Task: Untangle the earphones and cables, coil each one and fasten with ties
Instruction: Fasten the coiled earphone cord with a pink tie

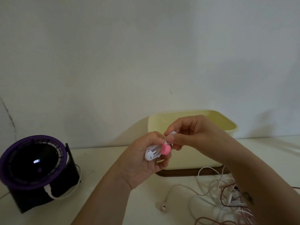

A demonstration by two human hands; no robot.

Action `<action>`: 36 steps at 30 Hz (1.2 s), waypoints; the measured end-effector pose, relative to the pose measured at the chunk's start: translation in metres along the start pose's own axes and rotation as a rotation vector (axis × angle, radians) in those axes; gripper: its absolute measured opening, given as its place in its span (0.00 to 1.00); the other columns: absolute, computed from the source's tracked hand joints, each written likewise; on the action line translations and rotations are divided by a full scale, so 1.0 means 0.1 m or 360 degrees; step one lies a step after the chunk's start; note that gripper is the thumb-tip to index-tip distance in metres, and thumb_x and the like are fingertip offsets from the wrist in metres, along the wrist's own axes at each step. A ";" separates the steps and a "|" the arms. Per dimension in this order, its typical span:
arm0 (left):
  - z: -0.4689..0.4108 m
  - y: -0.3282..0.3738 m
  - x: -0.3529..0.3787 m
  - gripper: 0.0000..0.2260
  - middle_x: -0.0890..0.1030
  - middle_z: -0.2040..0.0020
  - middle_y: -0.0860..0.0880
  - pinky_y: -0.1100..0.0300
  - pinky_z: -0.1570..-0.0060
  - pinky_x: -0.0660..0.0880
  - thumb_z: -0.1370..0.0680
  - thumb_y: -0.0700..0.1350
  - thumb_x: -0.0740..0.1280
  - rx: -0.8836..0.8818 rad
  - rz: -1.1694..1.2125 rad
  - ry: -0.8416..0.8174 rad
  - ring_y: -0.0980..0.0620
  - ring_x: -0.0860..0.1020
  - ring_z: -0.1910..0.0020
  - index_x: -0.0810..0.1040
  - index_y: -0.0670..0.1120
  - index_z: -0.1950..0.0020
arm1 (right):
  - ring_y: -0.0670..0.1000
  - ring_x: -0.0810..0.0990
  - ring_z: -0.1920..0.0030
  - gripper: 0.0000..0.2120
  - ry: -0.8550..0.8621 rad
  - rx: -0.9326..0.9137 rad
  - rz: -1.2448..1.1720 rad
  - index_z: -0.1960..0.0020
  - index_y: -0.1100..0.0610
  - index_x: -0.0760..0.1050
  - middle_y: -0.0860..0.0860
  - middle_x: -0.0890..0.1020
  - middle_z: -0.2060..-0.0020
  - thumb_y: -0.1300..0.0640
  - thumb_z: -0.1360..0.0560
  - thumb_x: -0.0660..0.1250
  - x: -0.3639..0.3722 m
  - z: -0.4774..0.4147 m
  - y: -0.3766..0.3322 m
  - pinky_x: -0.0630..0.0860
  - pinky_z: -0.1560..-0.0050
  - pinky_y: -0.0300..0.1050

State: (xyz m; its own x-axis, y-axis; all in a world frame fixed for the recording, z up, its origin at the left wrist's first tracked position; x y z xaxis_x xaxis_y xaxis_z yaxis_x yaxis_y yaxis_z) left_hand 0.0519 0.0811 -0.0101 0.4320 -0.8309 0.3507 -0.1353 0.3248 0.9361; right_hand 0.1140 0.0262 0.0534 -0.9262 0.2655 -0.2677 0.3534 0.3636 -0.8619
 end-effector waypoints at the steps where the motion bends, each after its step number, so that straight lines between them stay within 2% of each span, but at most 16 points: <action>1: 0.01 -0.01 0.01 0.06 0.75 0.71 0.47 0.61 0.71 0.74 0.43 0.40 0.69 -0.0014 0.0049 -0.0031 0.53 0.74 0.73 0.76 0.44 0.68 | 0.47 0.78 0.68 0.05 -0.0014 0.0009 -0.0035 0.60 0.59 0.81 0.54 0.83 0.67 0.58 0.34 0.73 0.01 0.00 0.02 0.76 0.64 0.37; 3: 0.01 -0.02 0.02 0.12 0.75 0.72 0.46 0.62 0.71 0.74 0.45 0.42 0.69 -0.0028 0.0094 -0.0084 0.52 0.73 0.74 0.72 0.43 0.64 | 0.47 0.78 0.68 0.02 -0.0024 0.0027 -0.0117 0.61 0.57 0.82 0.54 0.83 0.67 0.60 0.32 0.74 0.03 -0.01 0.05 0.75 0.64 0.37; 5: 0.03 -0.01 0.05 0.15 0.75 0.72 0.46 0.61 0.70 0.74 0.44 0.42 0.69 -0.0028 0.0100 -0.0129 0.52 0.73 0.74 0.71 0.43 0.61 | 0.46 0.78 0.69 0.02 -0.0008 0.0042 -0.0187 0.62 0.56 0.82 0.53 0.82 0.68 0.61 0.33 0.72 0.02 -0.01 0.06 0.75 0.65 0.36; 9: 0.04 0.08 0.03 0.06 0.75 0.72 0.47 0.62 0.70 0.75 0.41 0.40 0.70 0.0036 -0.0019 -0.0087 0.54 0.73 0.74 0.74 0.45 0.69 | 0.47 0.79 0.69 0.03 0.0037 0.0037 -0.0168 0.61 0.58 0.81 0.54 0.82 0.68 0.60 0.33 0.74 0.01 0.00 0.03 0.77 0.65 0.37; 11: 0.05 0.15 -0.05 0.08 0.76 0.72 0.48 0.62 0.69 0.76 0.38 0.37 0.72 0.0124 -0.0172 0.0022 0.55 0.74 0.73 0.74 0.46 0.69 | 0.47 0.80 0.69 0.06 0.0084 0.0031 -0.0131 0.59 0.60 0.80 0.53 0.83 0.68 0.59 0.34 0.71 -0.01 0.00 0.01 0.78 0.65 0.37; 12: 0.05 0.17 -0.07 0.08 0.76 0.71 0.49 0.62 0.69 0.76 0.37 0.40 0.72 0.0162 -0.0215 0.0045 0.55 0.75 0.73 0.73 0.45 0.68 | 0.47 0.81 0.68 0.07 0.0095 0.0022 -0.0114 0.59 0.61 0.79 0.53 0.83 0.68 0.59 0.34 0.70 -0.01 0.00 0.00 0.78 0.64 0.37; 14: 0.07 0.19 -0.07 0.06 0.77 0.70 0.49 0.62 0.67 0.77 0.35 0.45 0.69 0.0208 -0.0258 0.0053 0.55 0.76 0.72 0.73 0.45 0.65 | 0.47 0.81 0.68 0.07 0.0094 -0.0002 -0.0079 0.58 0.61 0.79 0.52 0.83 0.67 0.58 0.34 0.70 -0.01 0.00 -0.03 0.78 0.63 0.37; 16: 0.09 0.20 -0.05 0.08 0.77 0.69 0.50 0.62 0.66 0.77 0.34 0.43 0.74 0.0210 -0.0269 -0.0005 0.56 0.76 0.71 0.75 0.47 0.67 | 0.47 0.81 0.68 0.07 0.0057 -0.0013 -0.0062 0.58 0.60 0.79 0.52 0.83 0.68 0.58 0.34 0.70 0.00 0.00 -0.05 0.78 0.63 0.37; 20: 0.13 0.18 0.05 0.06 0.77 0.70 0.48 0.62 0.66 0.76 0.38 0.45 0.72 0.0149 -0.0117 -0.0239 0.55 0.76 0.71 0.76 0.47 0.71 | 0.47 0.81 0.68 0.05 -0.0113 0.0018 -0.0342 0.59 0.56 0.82 0.52 0.83 0.68 0.56 0.33 0.75 0.08 0.01 0.05 0.77 0.64 0.37; 24: 0.16 0.13 0.05 0.05 0.78 0.70 0.47 0.61 0.66 0.78 0.37 0.42 0.72 0.0064 -0.0068 -0.0274 0.54 0.76 0.72 0.77 0.46 0.70 | 0.46 0.80 0.68 0.07 -0.0196 0.0076 -0.0671 0.59 0.55 0.83 0.52 0.82 0.67 0.55 0.35 0.74 0.20 -0.01 0.17 0.76 0.64 0.36; 25: 0.14 0.12 0.01 0.06 0.78 0.69 0.47 0.61 0.66 0.78 0.35 0.41 0.73 0.0065 -0.0087 -0.0226 0.54 0.76 0.72 0.78 0.46 0.70 | 0.46 0.80 0.68 0.06 -0.0154 0.0089 -0.0665 0.59 0.55 0.83 0.52 0.82 0.67 0.55 0.35 0.74 0.18 -0.02 0.19 0.76 0.64 0.36; 27: 0.12 0.14 -0.11 0.05 0.80 0.66 0.48 0.60 0.65 0.78 0.33 0.46 0.75 0.0102 -0.0264 -0.0084 0.54 0.78 0.69 0.80 0.49 0.67 | 0.48 0.80 0.67 0.05 -0.0005 0.0083 -0.0464 0.59 0.56 0.82 0.53 0.83 0.66 0.57 0.34 0.74 0.07 -0.03 0.21 0.77 0.63 0.37; 29: 0.13 0.18 -0.16 0.07 0.82 0.61 0.50 0.58 0.60 0.79 0.33 0.51 0.73 0.0159 -0.0520 0.0002 0.54 0.80 0.64 0.81 0.51 0.59 | 0.48 0.81 0.67 0.05 0.0125 0.0077 -0.0221 0.58 0.58 0.81 0.53 0.83 0.65 0.57 0.32 0.72 -0.05 -0.02 0.19 0.77 0.63 0.37; 32: 0.14 0.23 -0.17 0.13 0.82 0.60 0.52 0.60 0.56 0.79 0.32 0.48 0.70 0.0248 -0.0681 0.0039 0.55 0.79 0.62 0.78 0.47 0.49 | 0.48 0.81 0.66 0.03 0.0164 0.0088 -0.0060 0.57 0.59 0.79 0.53 0.84 0.65 0.60 0.30 0.68 -0.10 -0.01 0.15 0.78 0.62 0.38; 35: 0.15 0.37 -0.19 0.07 0.82 0.59 0.53 0.61 0.59 0.77 0.27 0.41 0.71 0.0491 -0.0851 0.0176 0.57 0.78 0.61 0.80 0.52 0.52 | 0.50 0.82 0.63 0.03 0.0179 0.0083 0.0086 0.57 0.59 0.78 0.55 0.85 0.62 0.64 0.27 0.67 -0.12 0.01 0.10 0.80 0.57 0.40; 36: 0.15 0.43 -0.20 0.07 0.82 0.58 0.54 0.59 0.59 0.77 0.27 0.42 0.72 0.0608 -0.0961 0.0229 0.56 0.78 0.60 0.81 0.54 0.54 | 0.51 0.83 0.61 0.03 0.0195 0.0076 0.0137 0.57 0.59 0.79 0.56 0.85 0.60 0.64 0.27 0.67 -0.14 0.01 0.08 0.80 0.54 0.42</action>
State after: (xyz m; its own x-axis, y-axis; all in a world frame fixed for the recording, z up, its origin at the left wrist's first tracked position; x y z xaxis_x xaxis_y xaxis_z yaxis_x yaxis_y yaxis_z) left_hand 0.0241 0.1045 0.0237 0.6391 -0.7391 -0.2128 -0.1266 -0.3740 0.9188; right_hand 0.1301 0.0244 0.0497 -0.8687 0.4020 -0.2894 0.4215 0.2928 -0.8583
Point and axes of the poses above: each hand's wrist, its own z-axis away from the middle knuckle, its own x-axis out of the palm, y = z × x, the point moved 10 cm from there along -z, towards the middle knuckle
